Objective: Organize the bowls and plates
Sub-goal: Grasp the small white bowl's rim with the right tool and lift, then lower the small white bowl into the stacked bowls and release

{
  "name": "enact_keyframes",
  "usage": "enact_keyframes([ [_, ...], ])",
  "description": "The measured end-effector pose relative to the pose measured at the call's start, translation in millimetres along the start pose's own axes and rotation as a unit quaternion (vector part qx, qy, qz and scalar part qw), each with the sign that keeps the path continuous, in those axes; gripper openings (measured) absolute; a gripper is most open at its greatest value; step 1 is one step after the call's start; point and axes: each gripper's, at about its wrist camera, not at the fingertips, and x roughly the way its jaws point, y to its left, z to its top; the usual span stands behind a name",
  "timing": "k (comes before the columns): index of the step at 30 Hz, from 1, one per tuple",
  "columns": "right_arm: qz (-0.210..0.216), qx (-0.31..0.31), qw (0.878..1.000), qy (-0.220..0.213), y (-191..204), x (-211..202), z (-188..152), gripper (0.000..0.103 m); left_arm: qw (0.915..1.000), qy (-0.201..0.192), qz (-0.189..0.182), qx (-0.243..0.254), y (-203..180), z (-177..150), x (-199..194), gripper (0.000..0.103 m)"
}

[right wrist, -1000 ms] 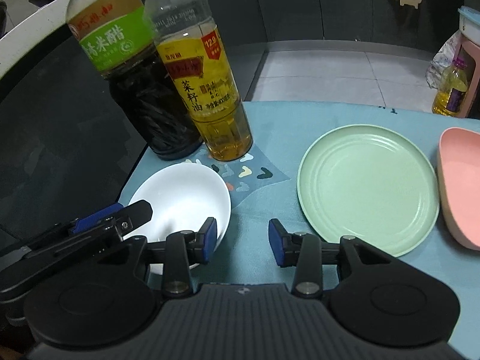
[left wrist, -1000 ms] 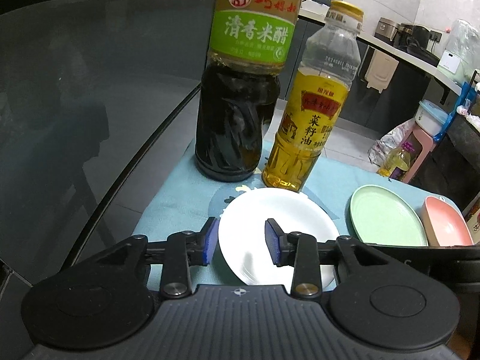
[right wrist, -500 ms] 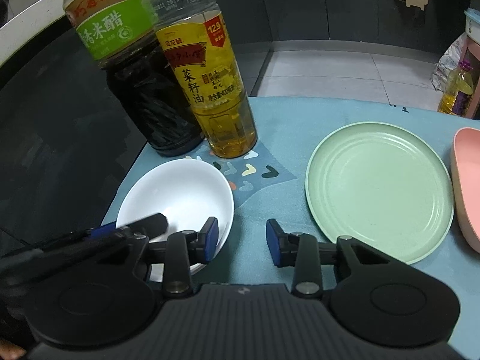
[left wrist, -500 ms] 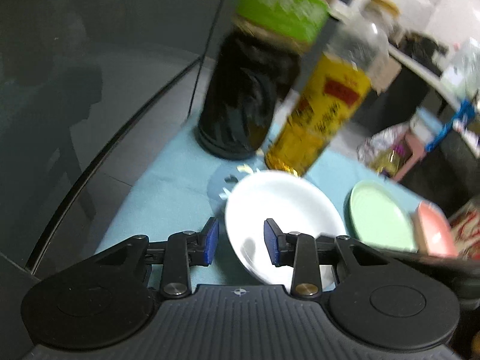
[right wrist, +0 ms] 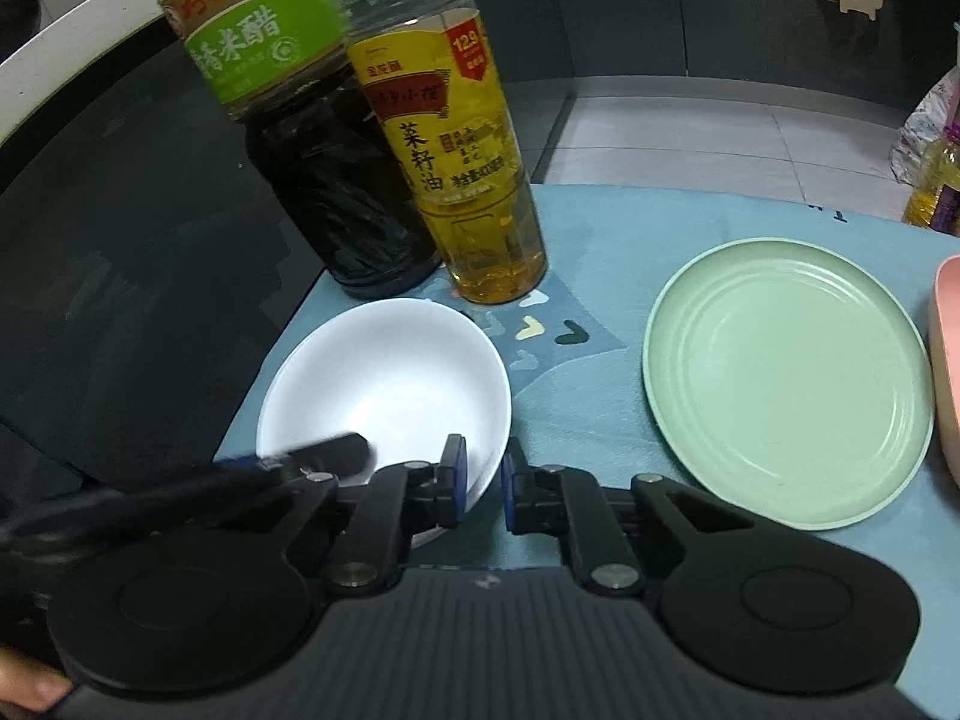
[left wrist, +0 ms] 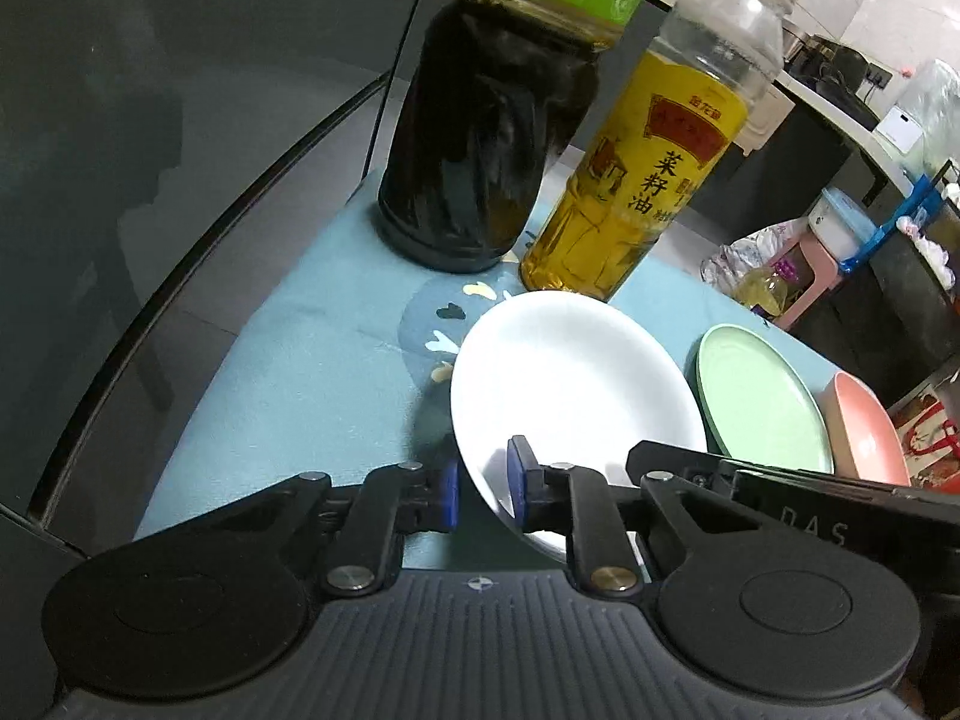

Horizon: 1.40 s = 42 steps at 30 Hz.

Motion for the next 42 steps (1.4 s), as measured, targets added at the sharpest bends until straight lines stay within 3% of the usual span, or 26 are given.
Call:
enact_keyframes([
  [13,-0.018,-0.021,0.999,-0.037,5,-65,-19,0.005,0.9981,-0.036,-0.008,0.050,-38,-21,-61,0.015],
  [29,-0.020,-0.032,0.996,-0.082,13,-166,-99,0.008,0.9922,-0.075,-0.036,0.092,-72,-94,-159,0.015],
  [42,-0.018,-0.014,0.997,-0.080,18,-203,-165,0.010,0.9917,-0.059,-0.035,0.109,-83,-161,-201,0.015],
])
